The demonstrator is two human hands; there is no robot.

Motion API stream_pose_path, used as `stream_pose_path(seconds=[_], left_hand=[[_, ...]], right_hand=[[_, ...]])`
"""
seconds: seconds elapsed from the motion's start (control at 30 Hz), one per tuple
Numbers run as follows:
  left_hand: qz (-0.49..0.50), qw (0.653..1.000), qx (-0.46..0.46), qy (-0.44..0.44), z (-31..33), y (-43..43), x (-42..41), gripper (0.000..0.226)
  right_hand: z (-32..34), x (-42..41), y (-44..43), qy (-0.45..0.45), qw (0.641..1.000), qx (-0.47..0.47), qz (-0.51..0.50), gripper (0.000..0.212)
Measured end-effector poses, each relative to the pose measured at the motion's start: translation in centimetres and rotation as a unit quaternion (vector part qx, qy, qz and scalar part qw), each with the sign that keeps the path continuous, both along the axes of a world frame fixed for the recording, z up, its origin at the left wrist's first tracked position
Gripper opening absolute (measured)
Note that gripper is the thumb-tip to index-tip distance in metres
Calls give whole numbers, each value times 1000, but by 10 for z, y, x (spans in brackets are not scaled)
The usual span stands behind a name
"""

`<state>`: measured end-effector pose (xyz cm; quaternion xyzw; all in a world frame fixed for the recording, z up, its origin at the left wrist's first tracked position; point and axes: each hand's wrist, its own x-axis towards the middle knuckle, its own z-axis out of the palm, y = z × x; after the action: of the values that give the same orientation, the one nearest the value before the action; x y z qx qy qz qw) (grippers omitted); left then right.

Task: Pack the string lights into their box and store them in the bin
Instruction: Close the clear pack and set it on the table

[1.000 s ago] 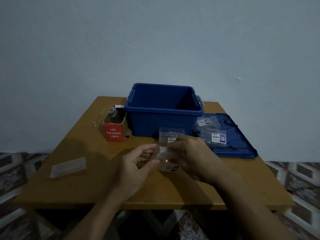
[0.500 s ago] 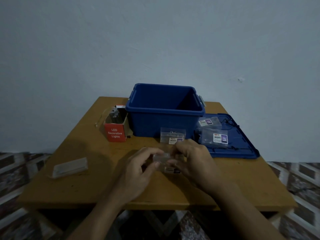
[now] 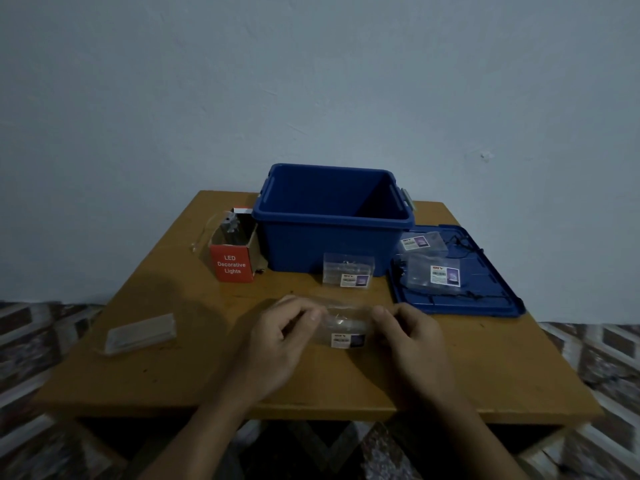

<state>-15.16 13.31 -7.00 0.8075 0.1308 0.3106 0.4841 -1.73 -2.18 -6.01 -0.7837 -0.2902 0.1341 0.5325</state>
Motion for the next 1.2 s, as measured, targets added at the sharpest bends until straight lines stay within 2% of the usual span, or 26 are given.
stream_pose_path(seconds=[0.07,0.13,0.23,0.33,0.47,0.63,0.73,1.2], left_hand=[[14,999,-49,-5,-1,0,2,15],[32,994,-102,-3,-3,1,4,24],[52,990,-132,6,-5,5,4,36],[40,989,-139,7,-5,5,3,32],[12,993,-113,10,-4,3,1,18],[-10,992,-130,-2,-4,6,-1,28],[-14,993,-119,1,-4,7,-2,23],[17,994,-109,20,-6,8,-2,25]], right_hand=[[2,2,2,0,998,-56,12,30],[5,4,7,7,997,-61,37,22],[9,4,12,51,996,37,57,7],[6,4,13,70,989,119,57,7],[-1,3,8,143,974,157,78,12],[-6,8,3,221,946,202,121,20],[-8,9,3,215,946,211,122,25],[-6,3,1,97,976,158,114,17]])
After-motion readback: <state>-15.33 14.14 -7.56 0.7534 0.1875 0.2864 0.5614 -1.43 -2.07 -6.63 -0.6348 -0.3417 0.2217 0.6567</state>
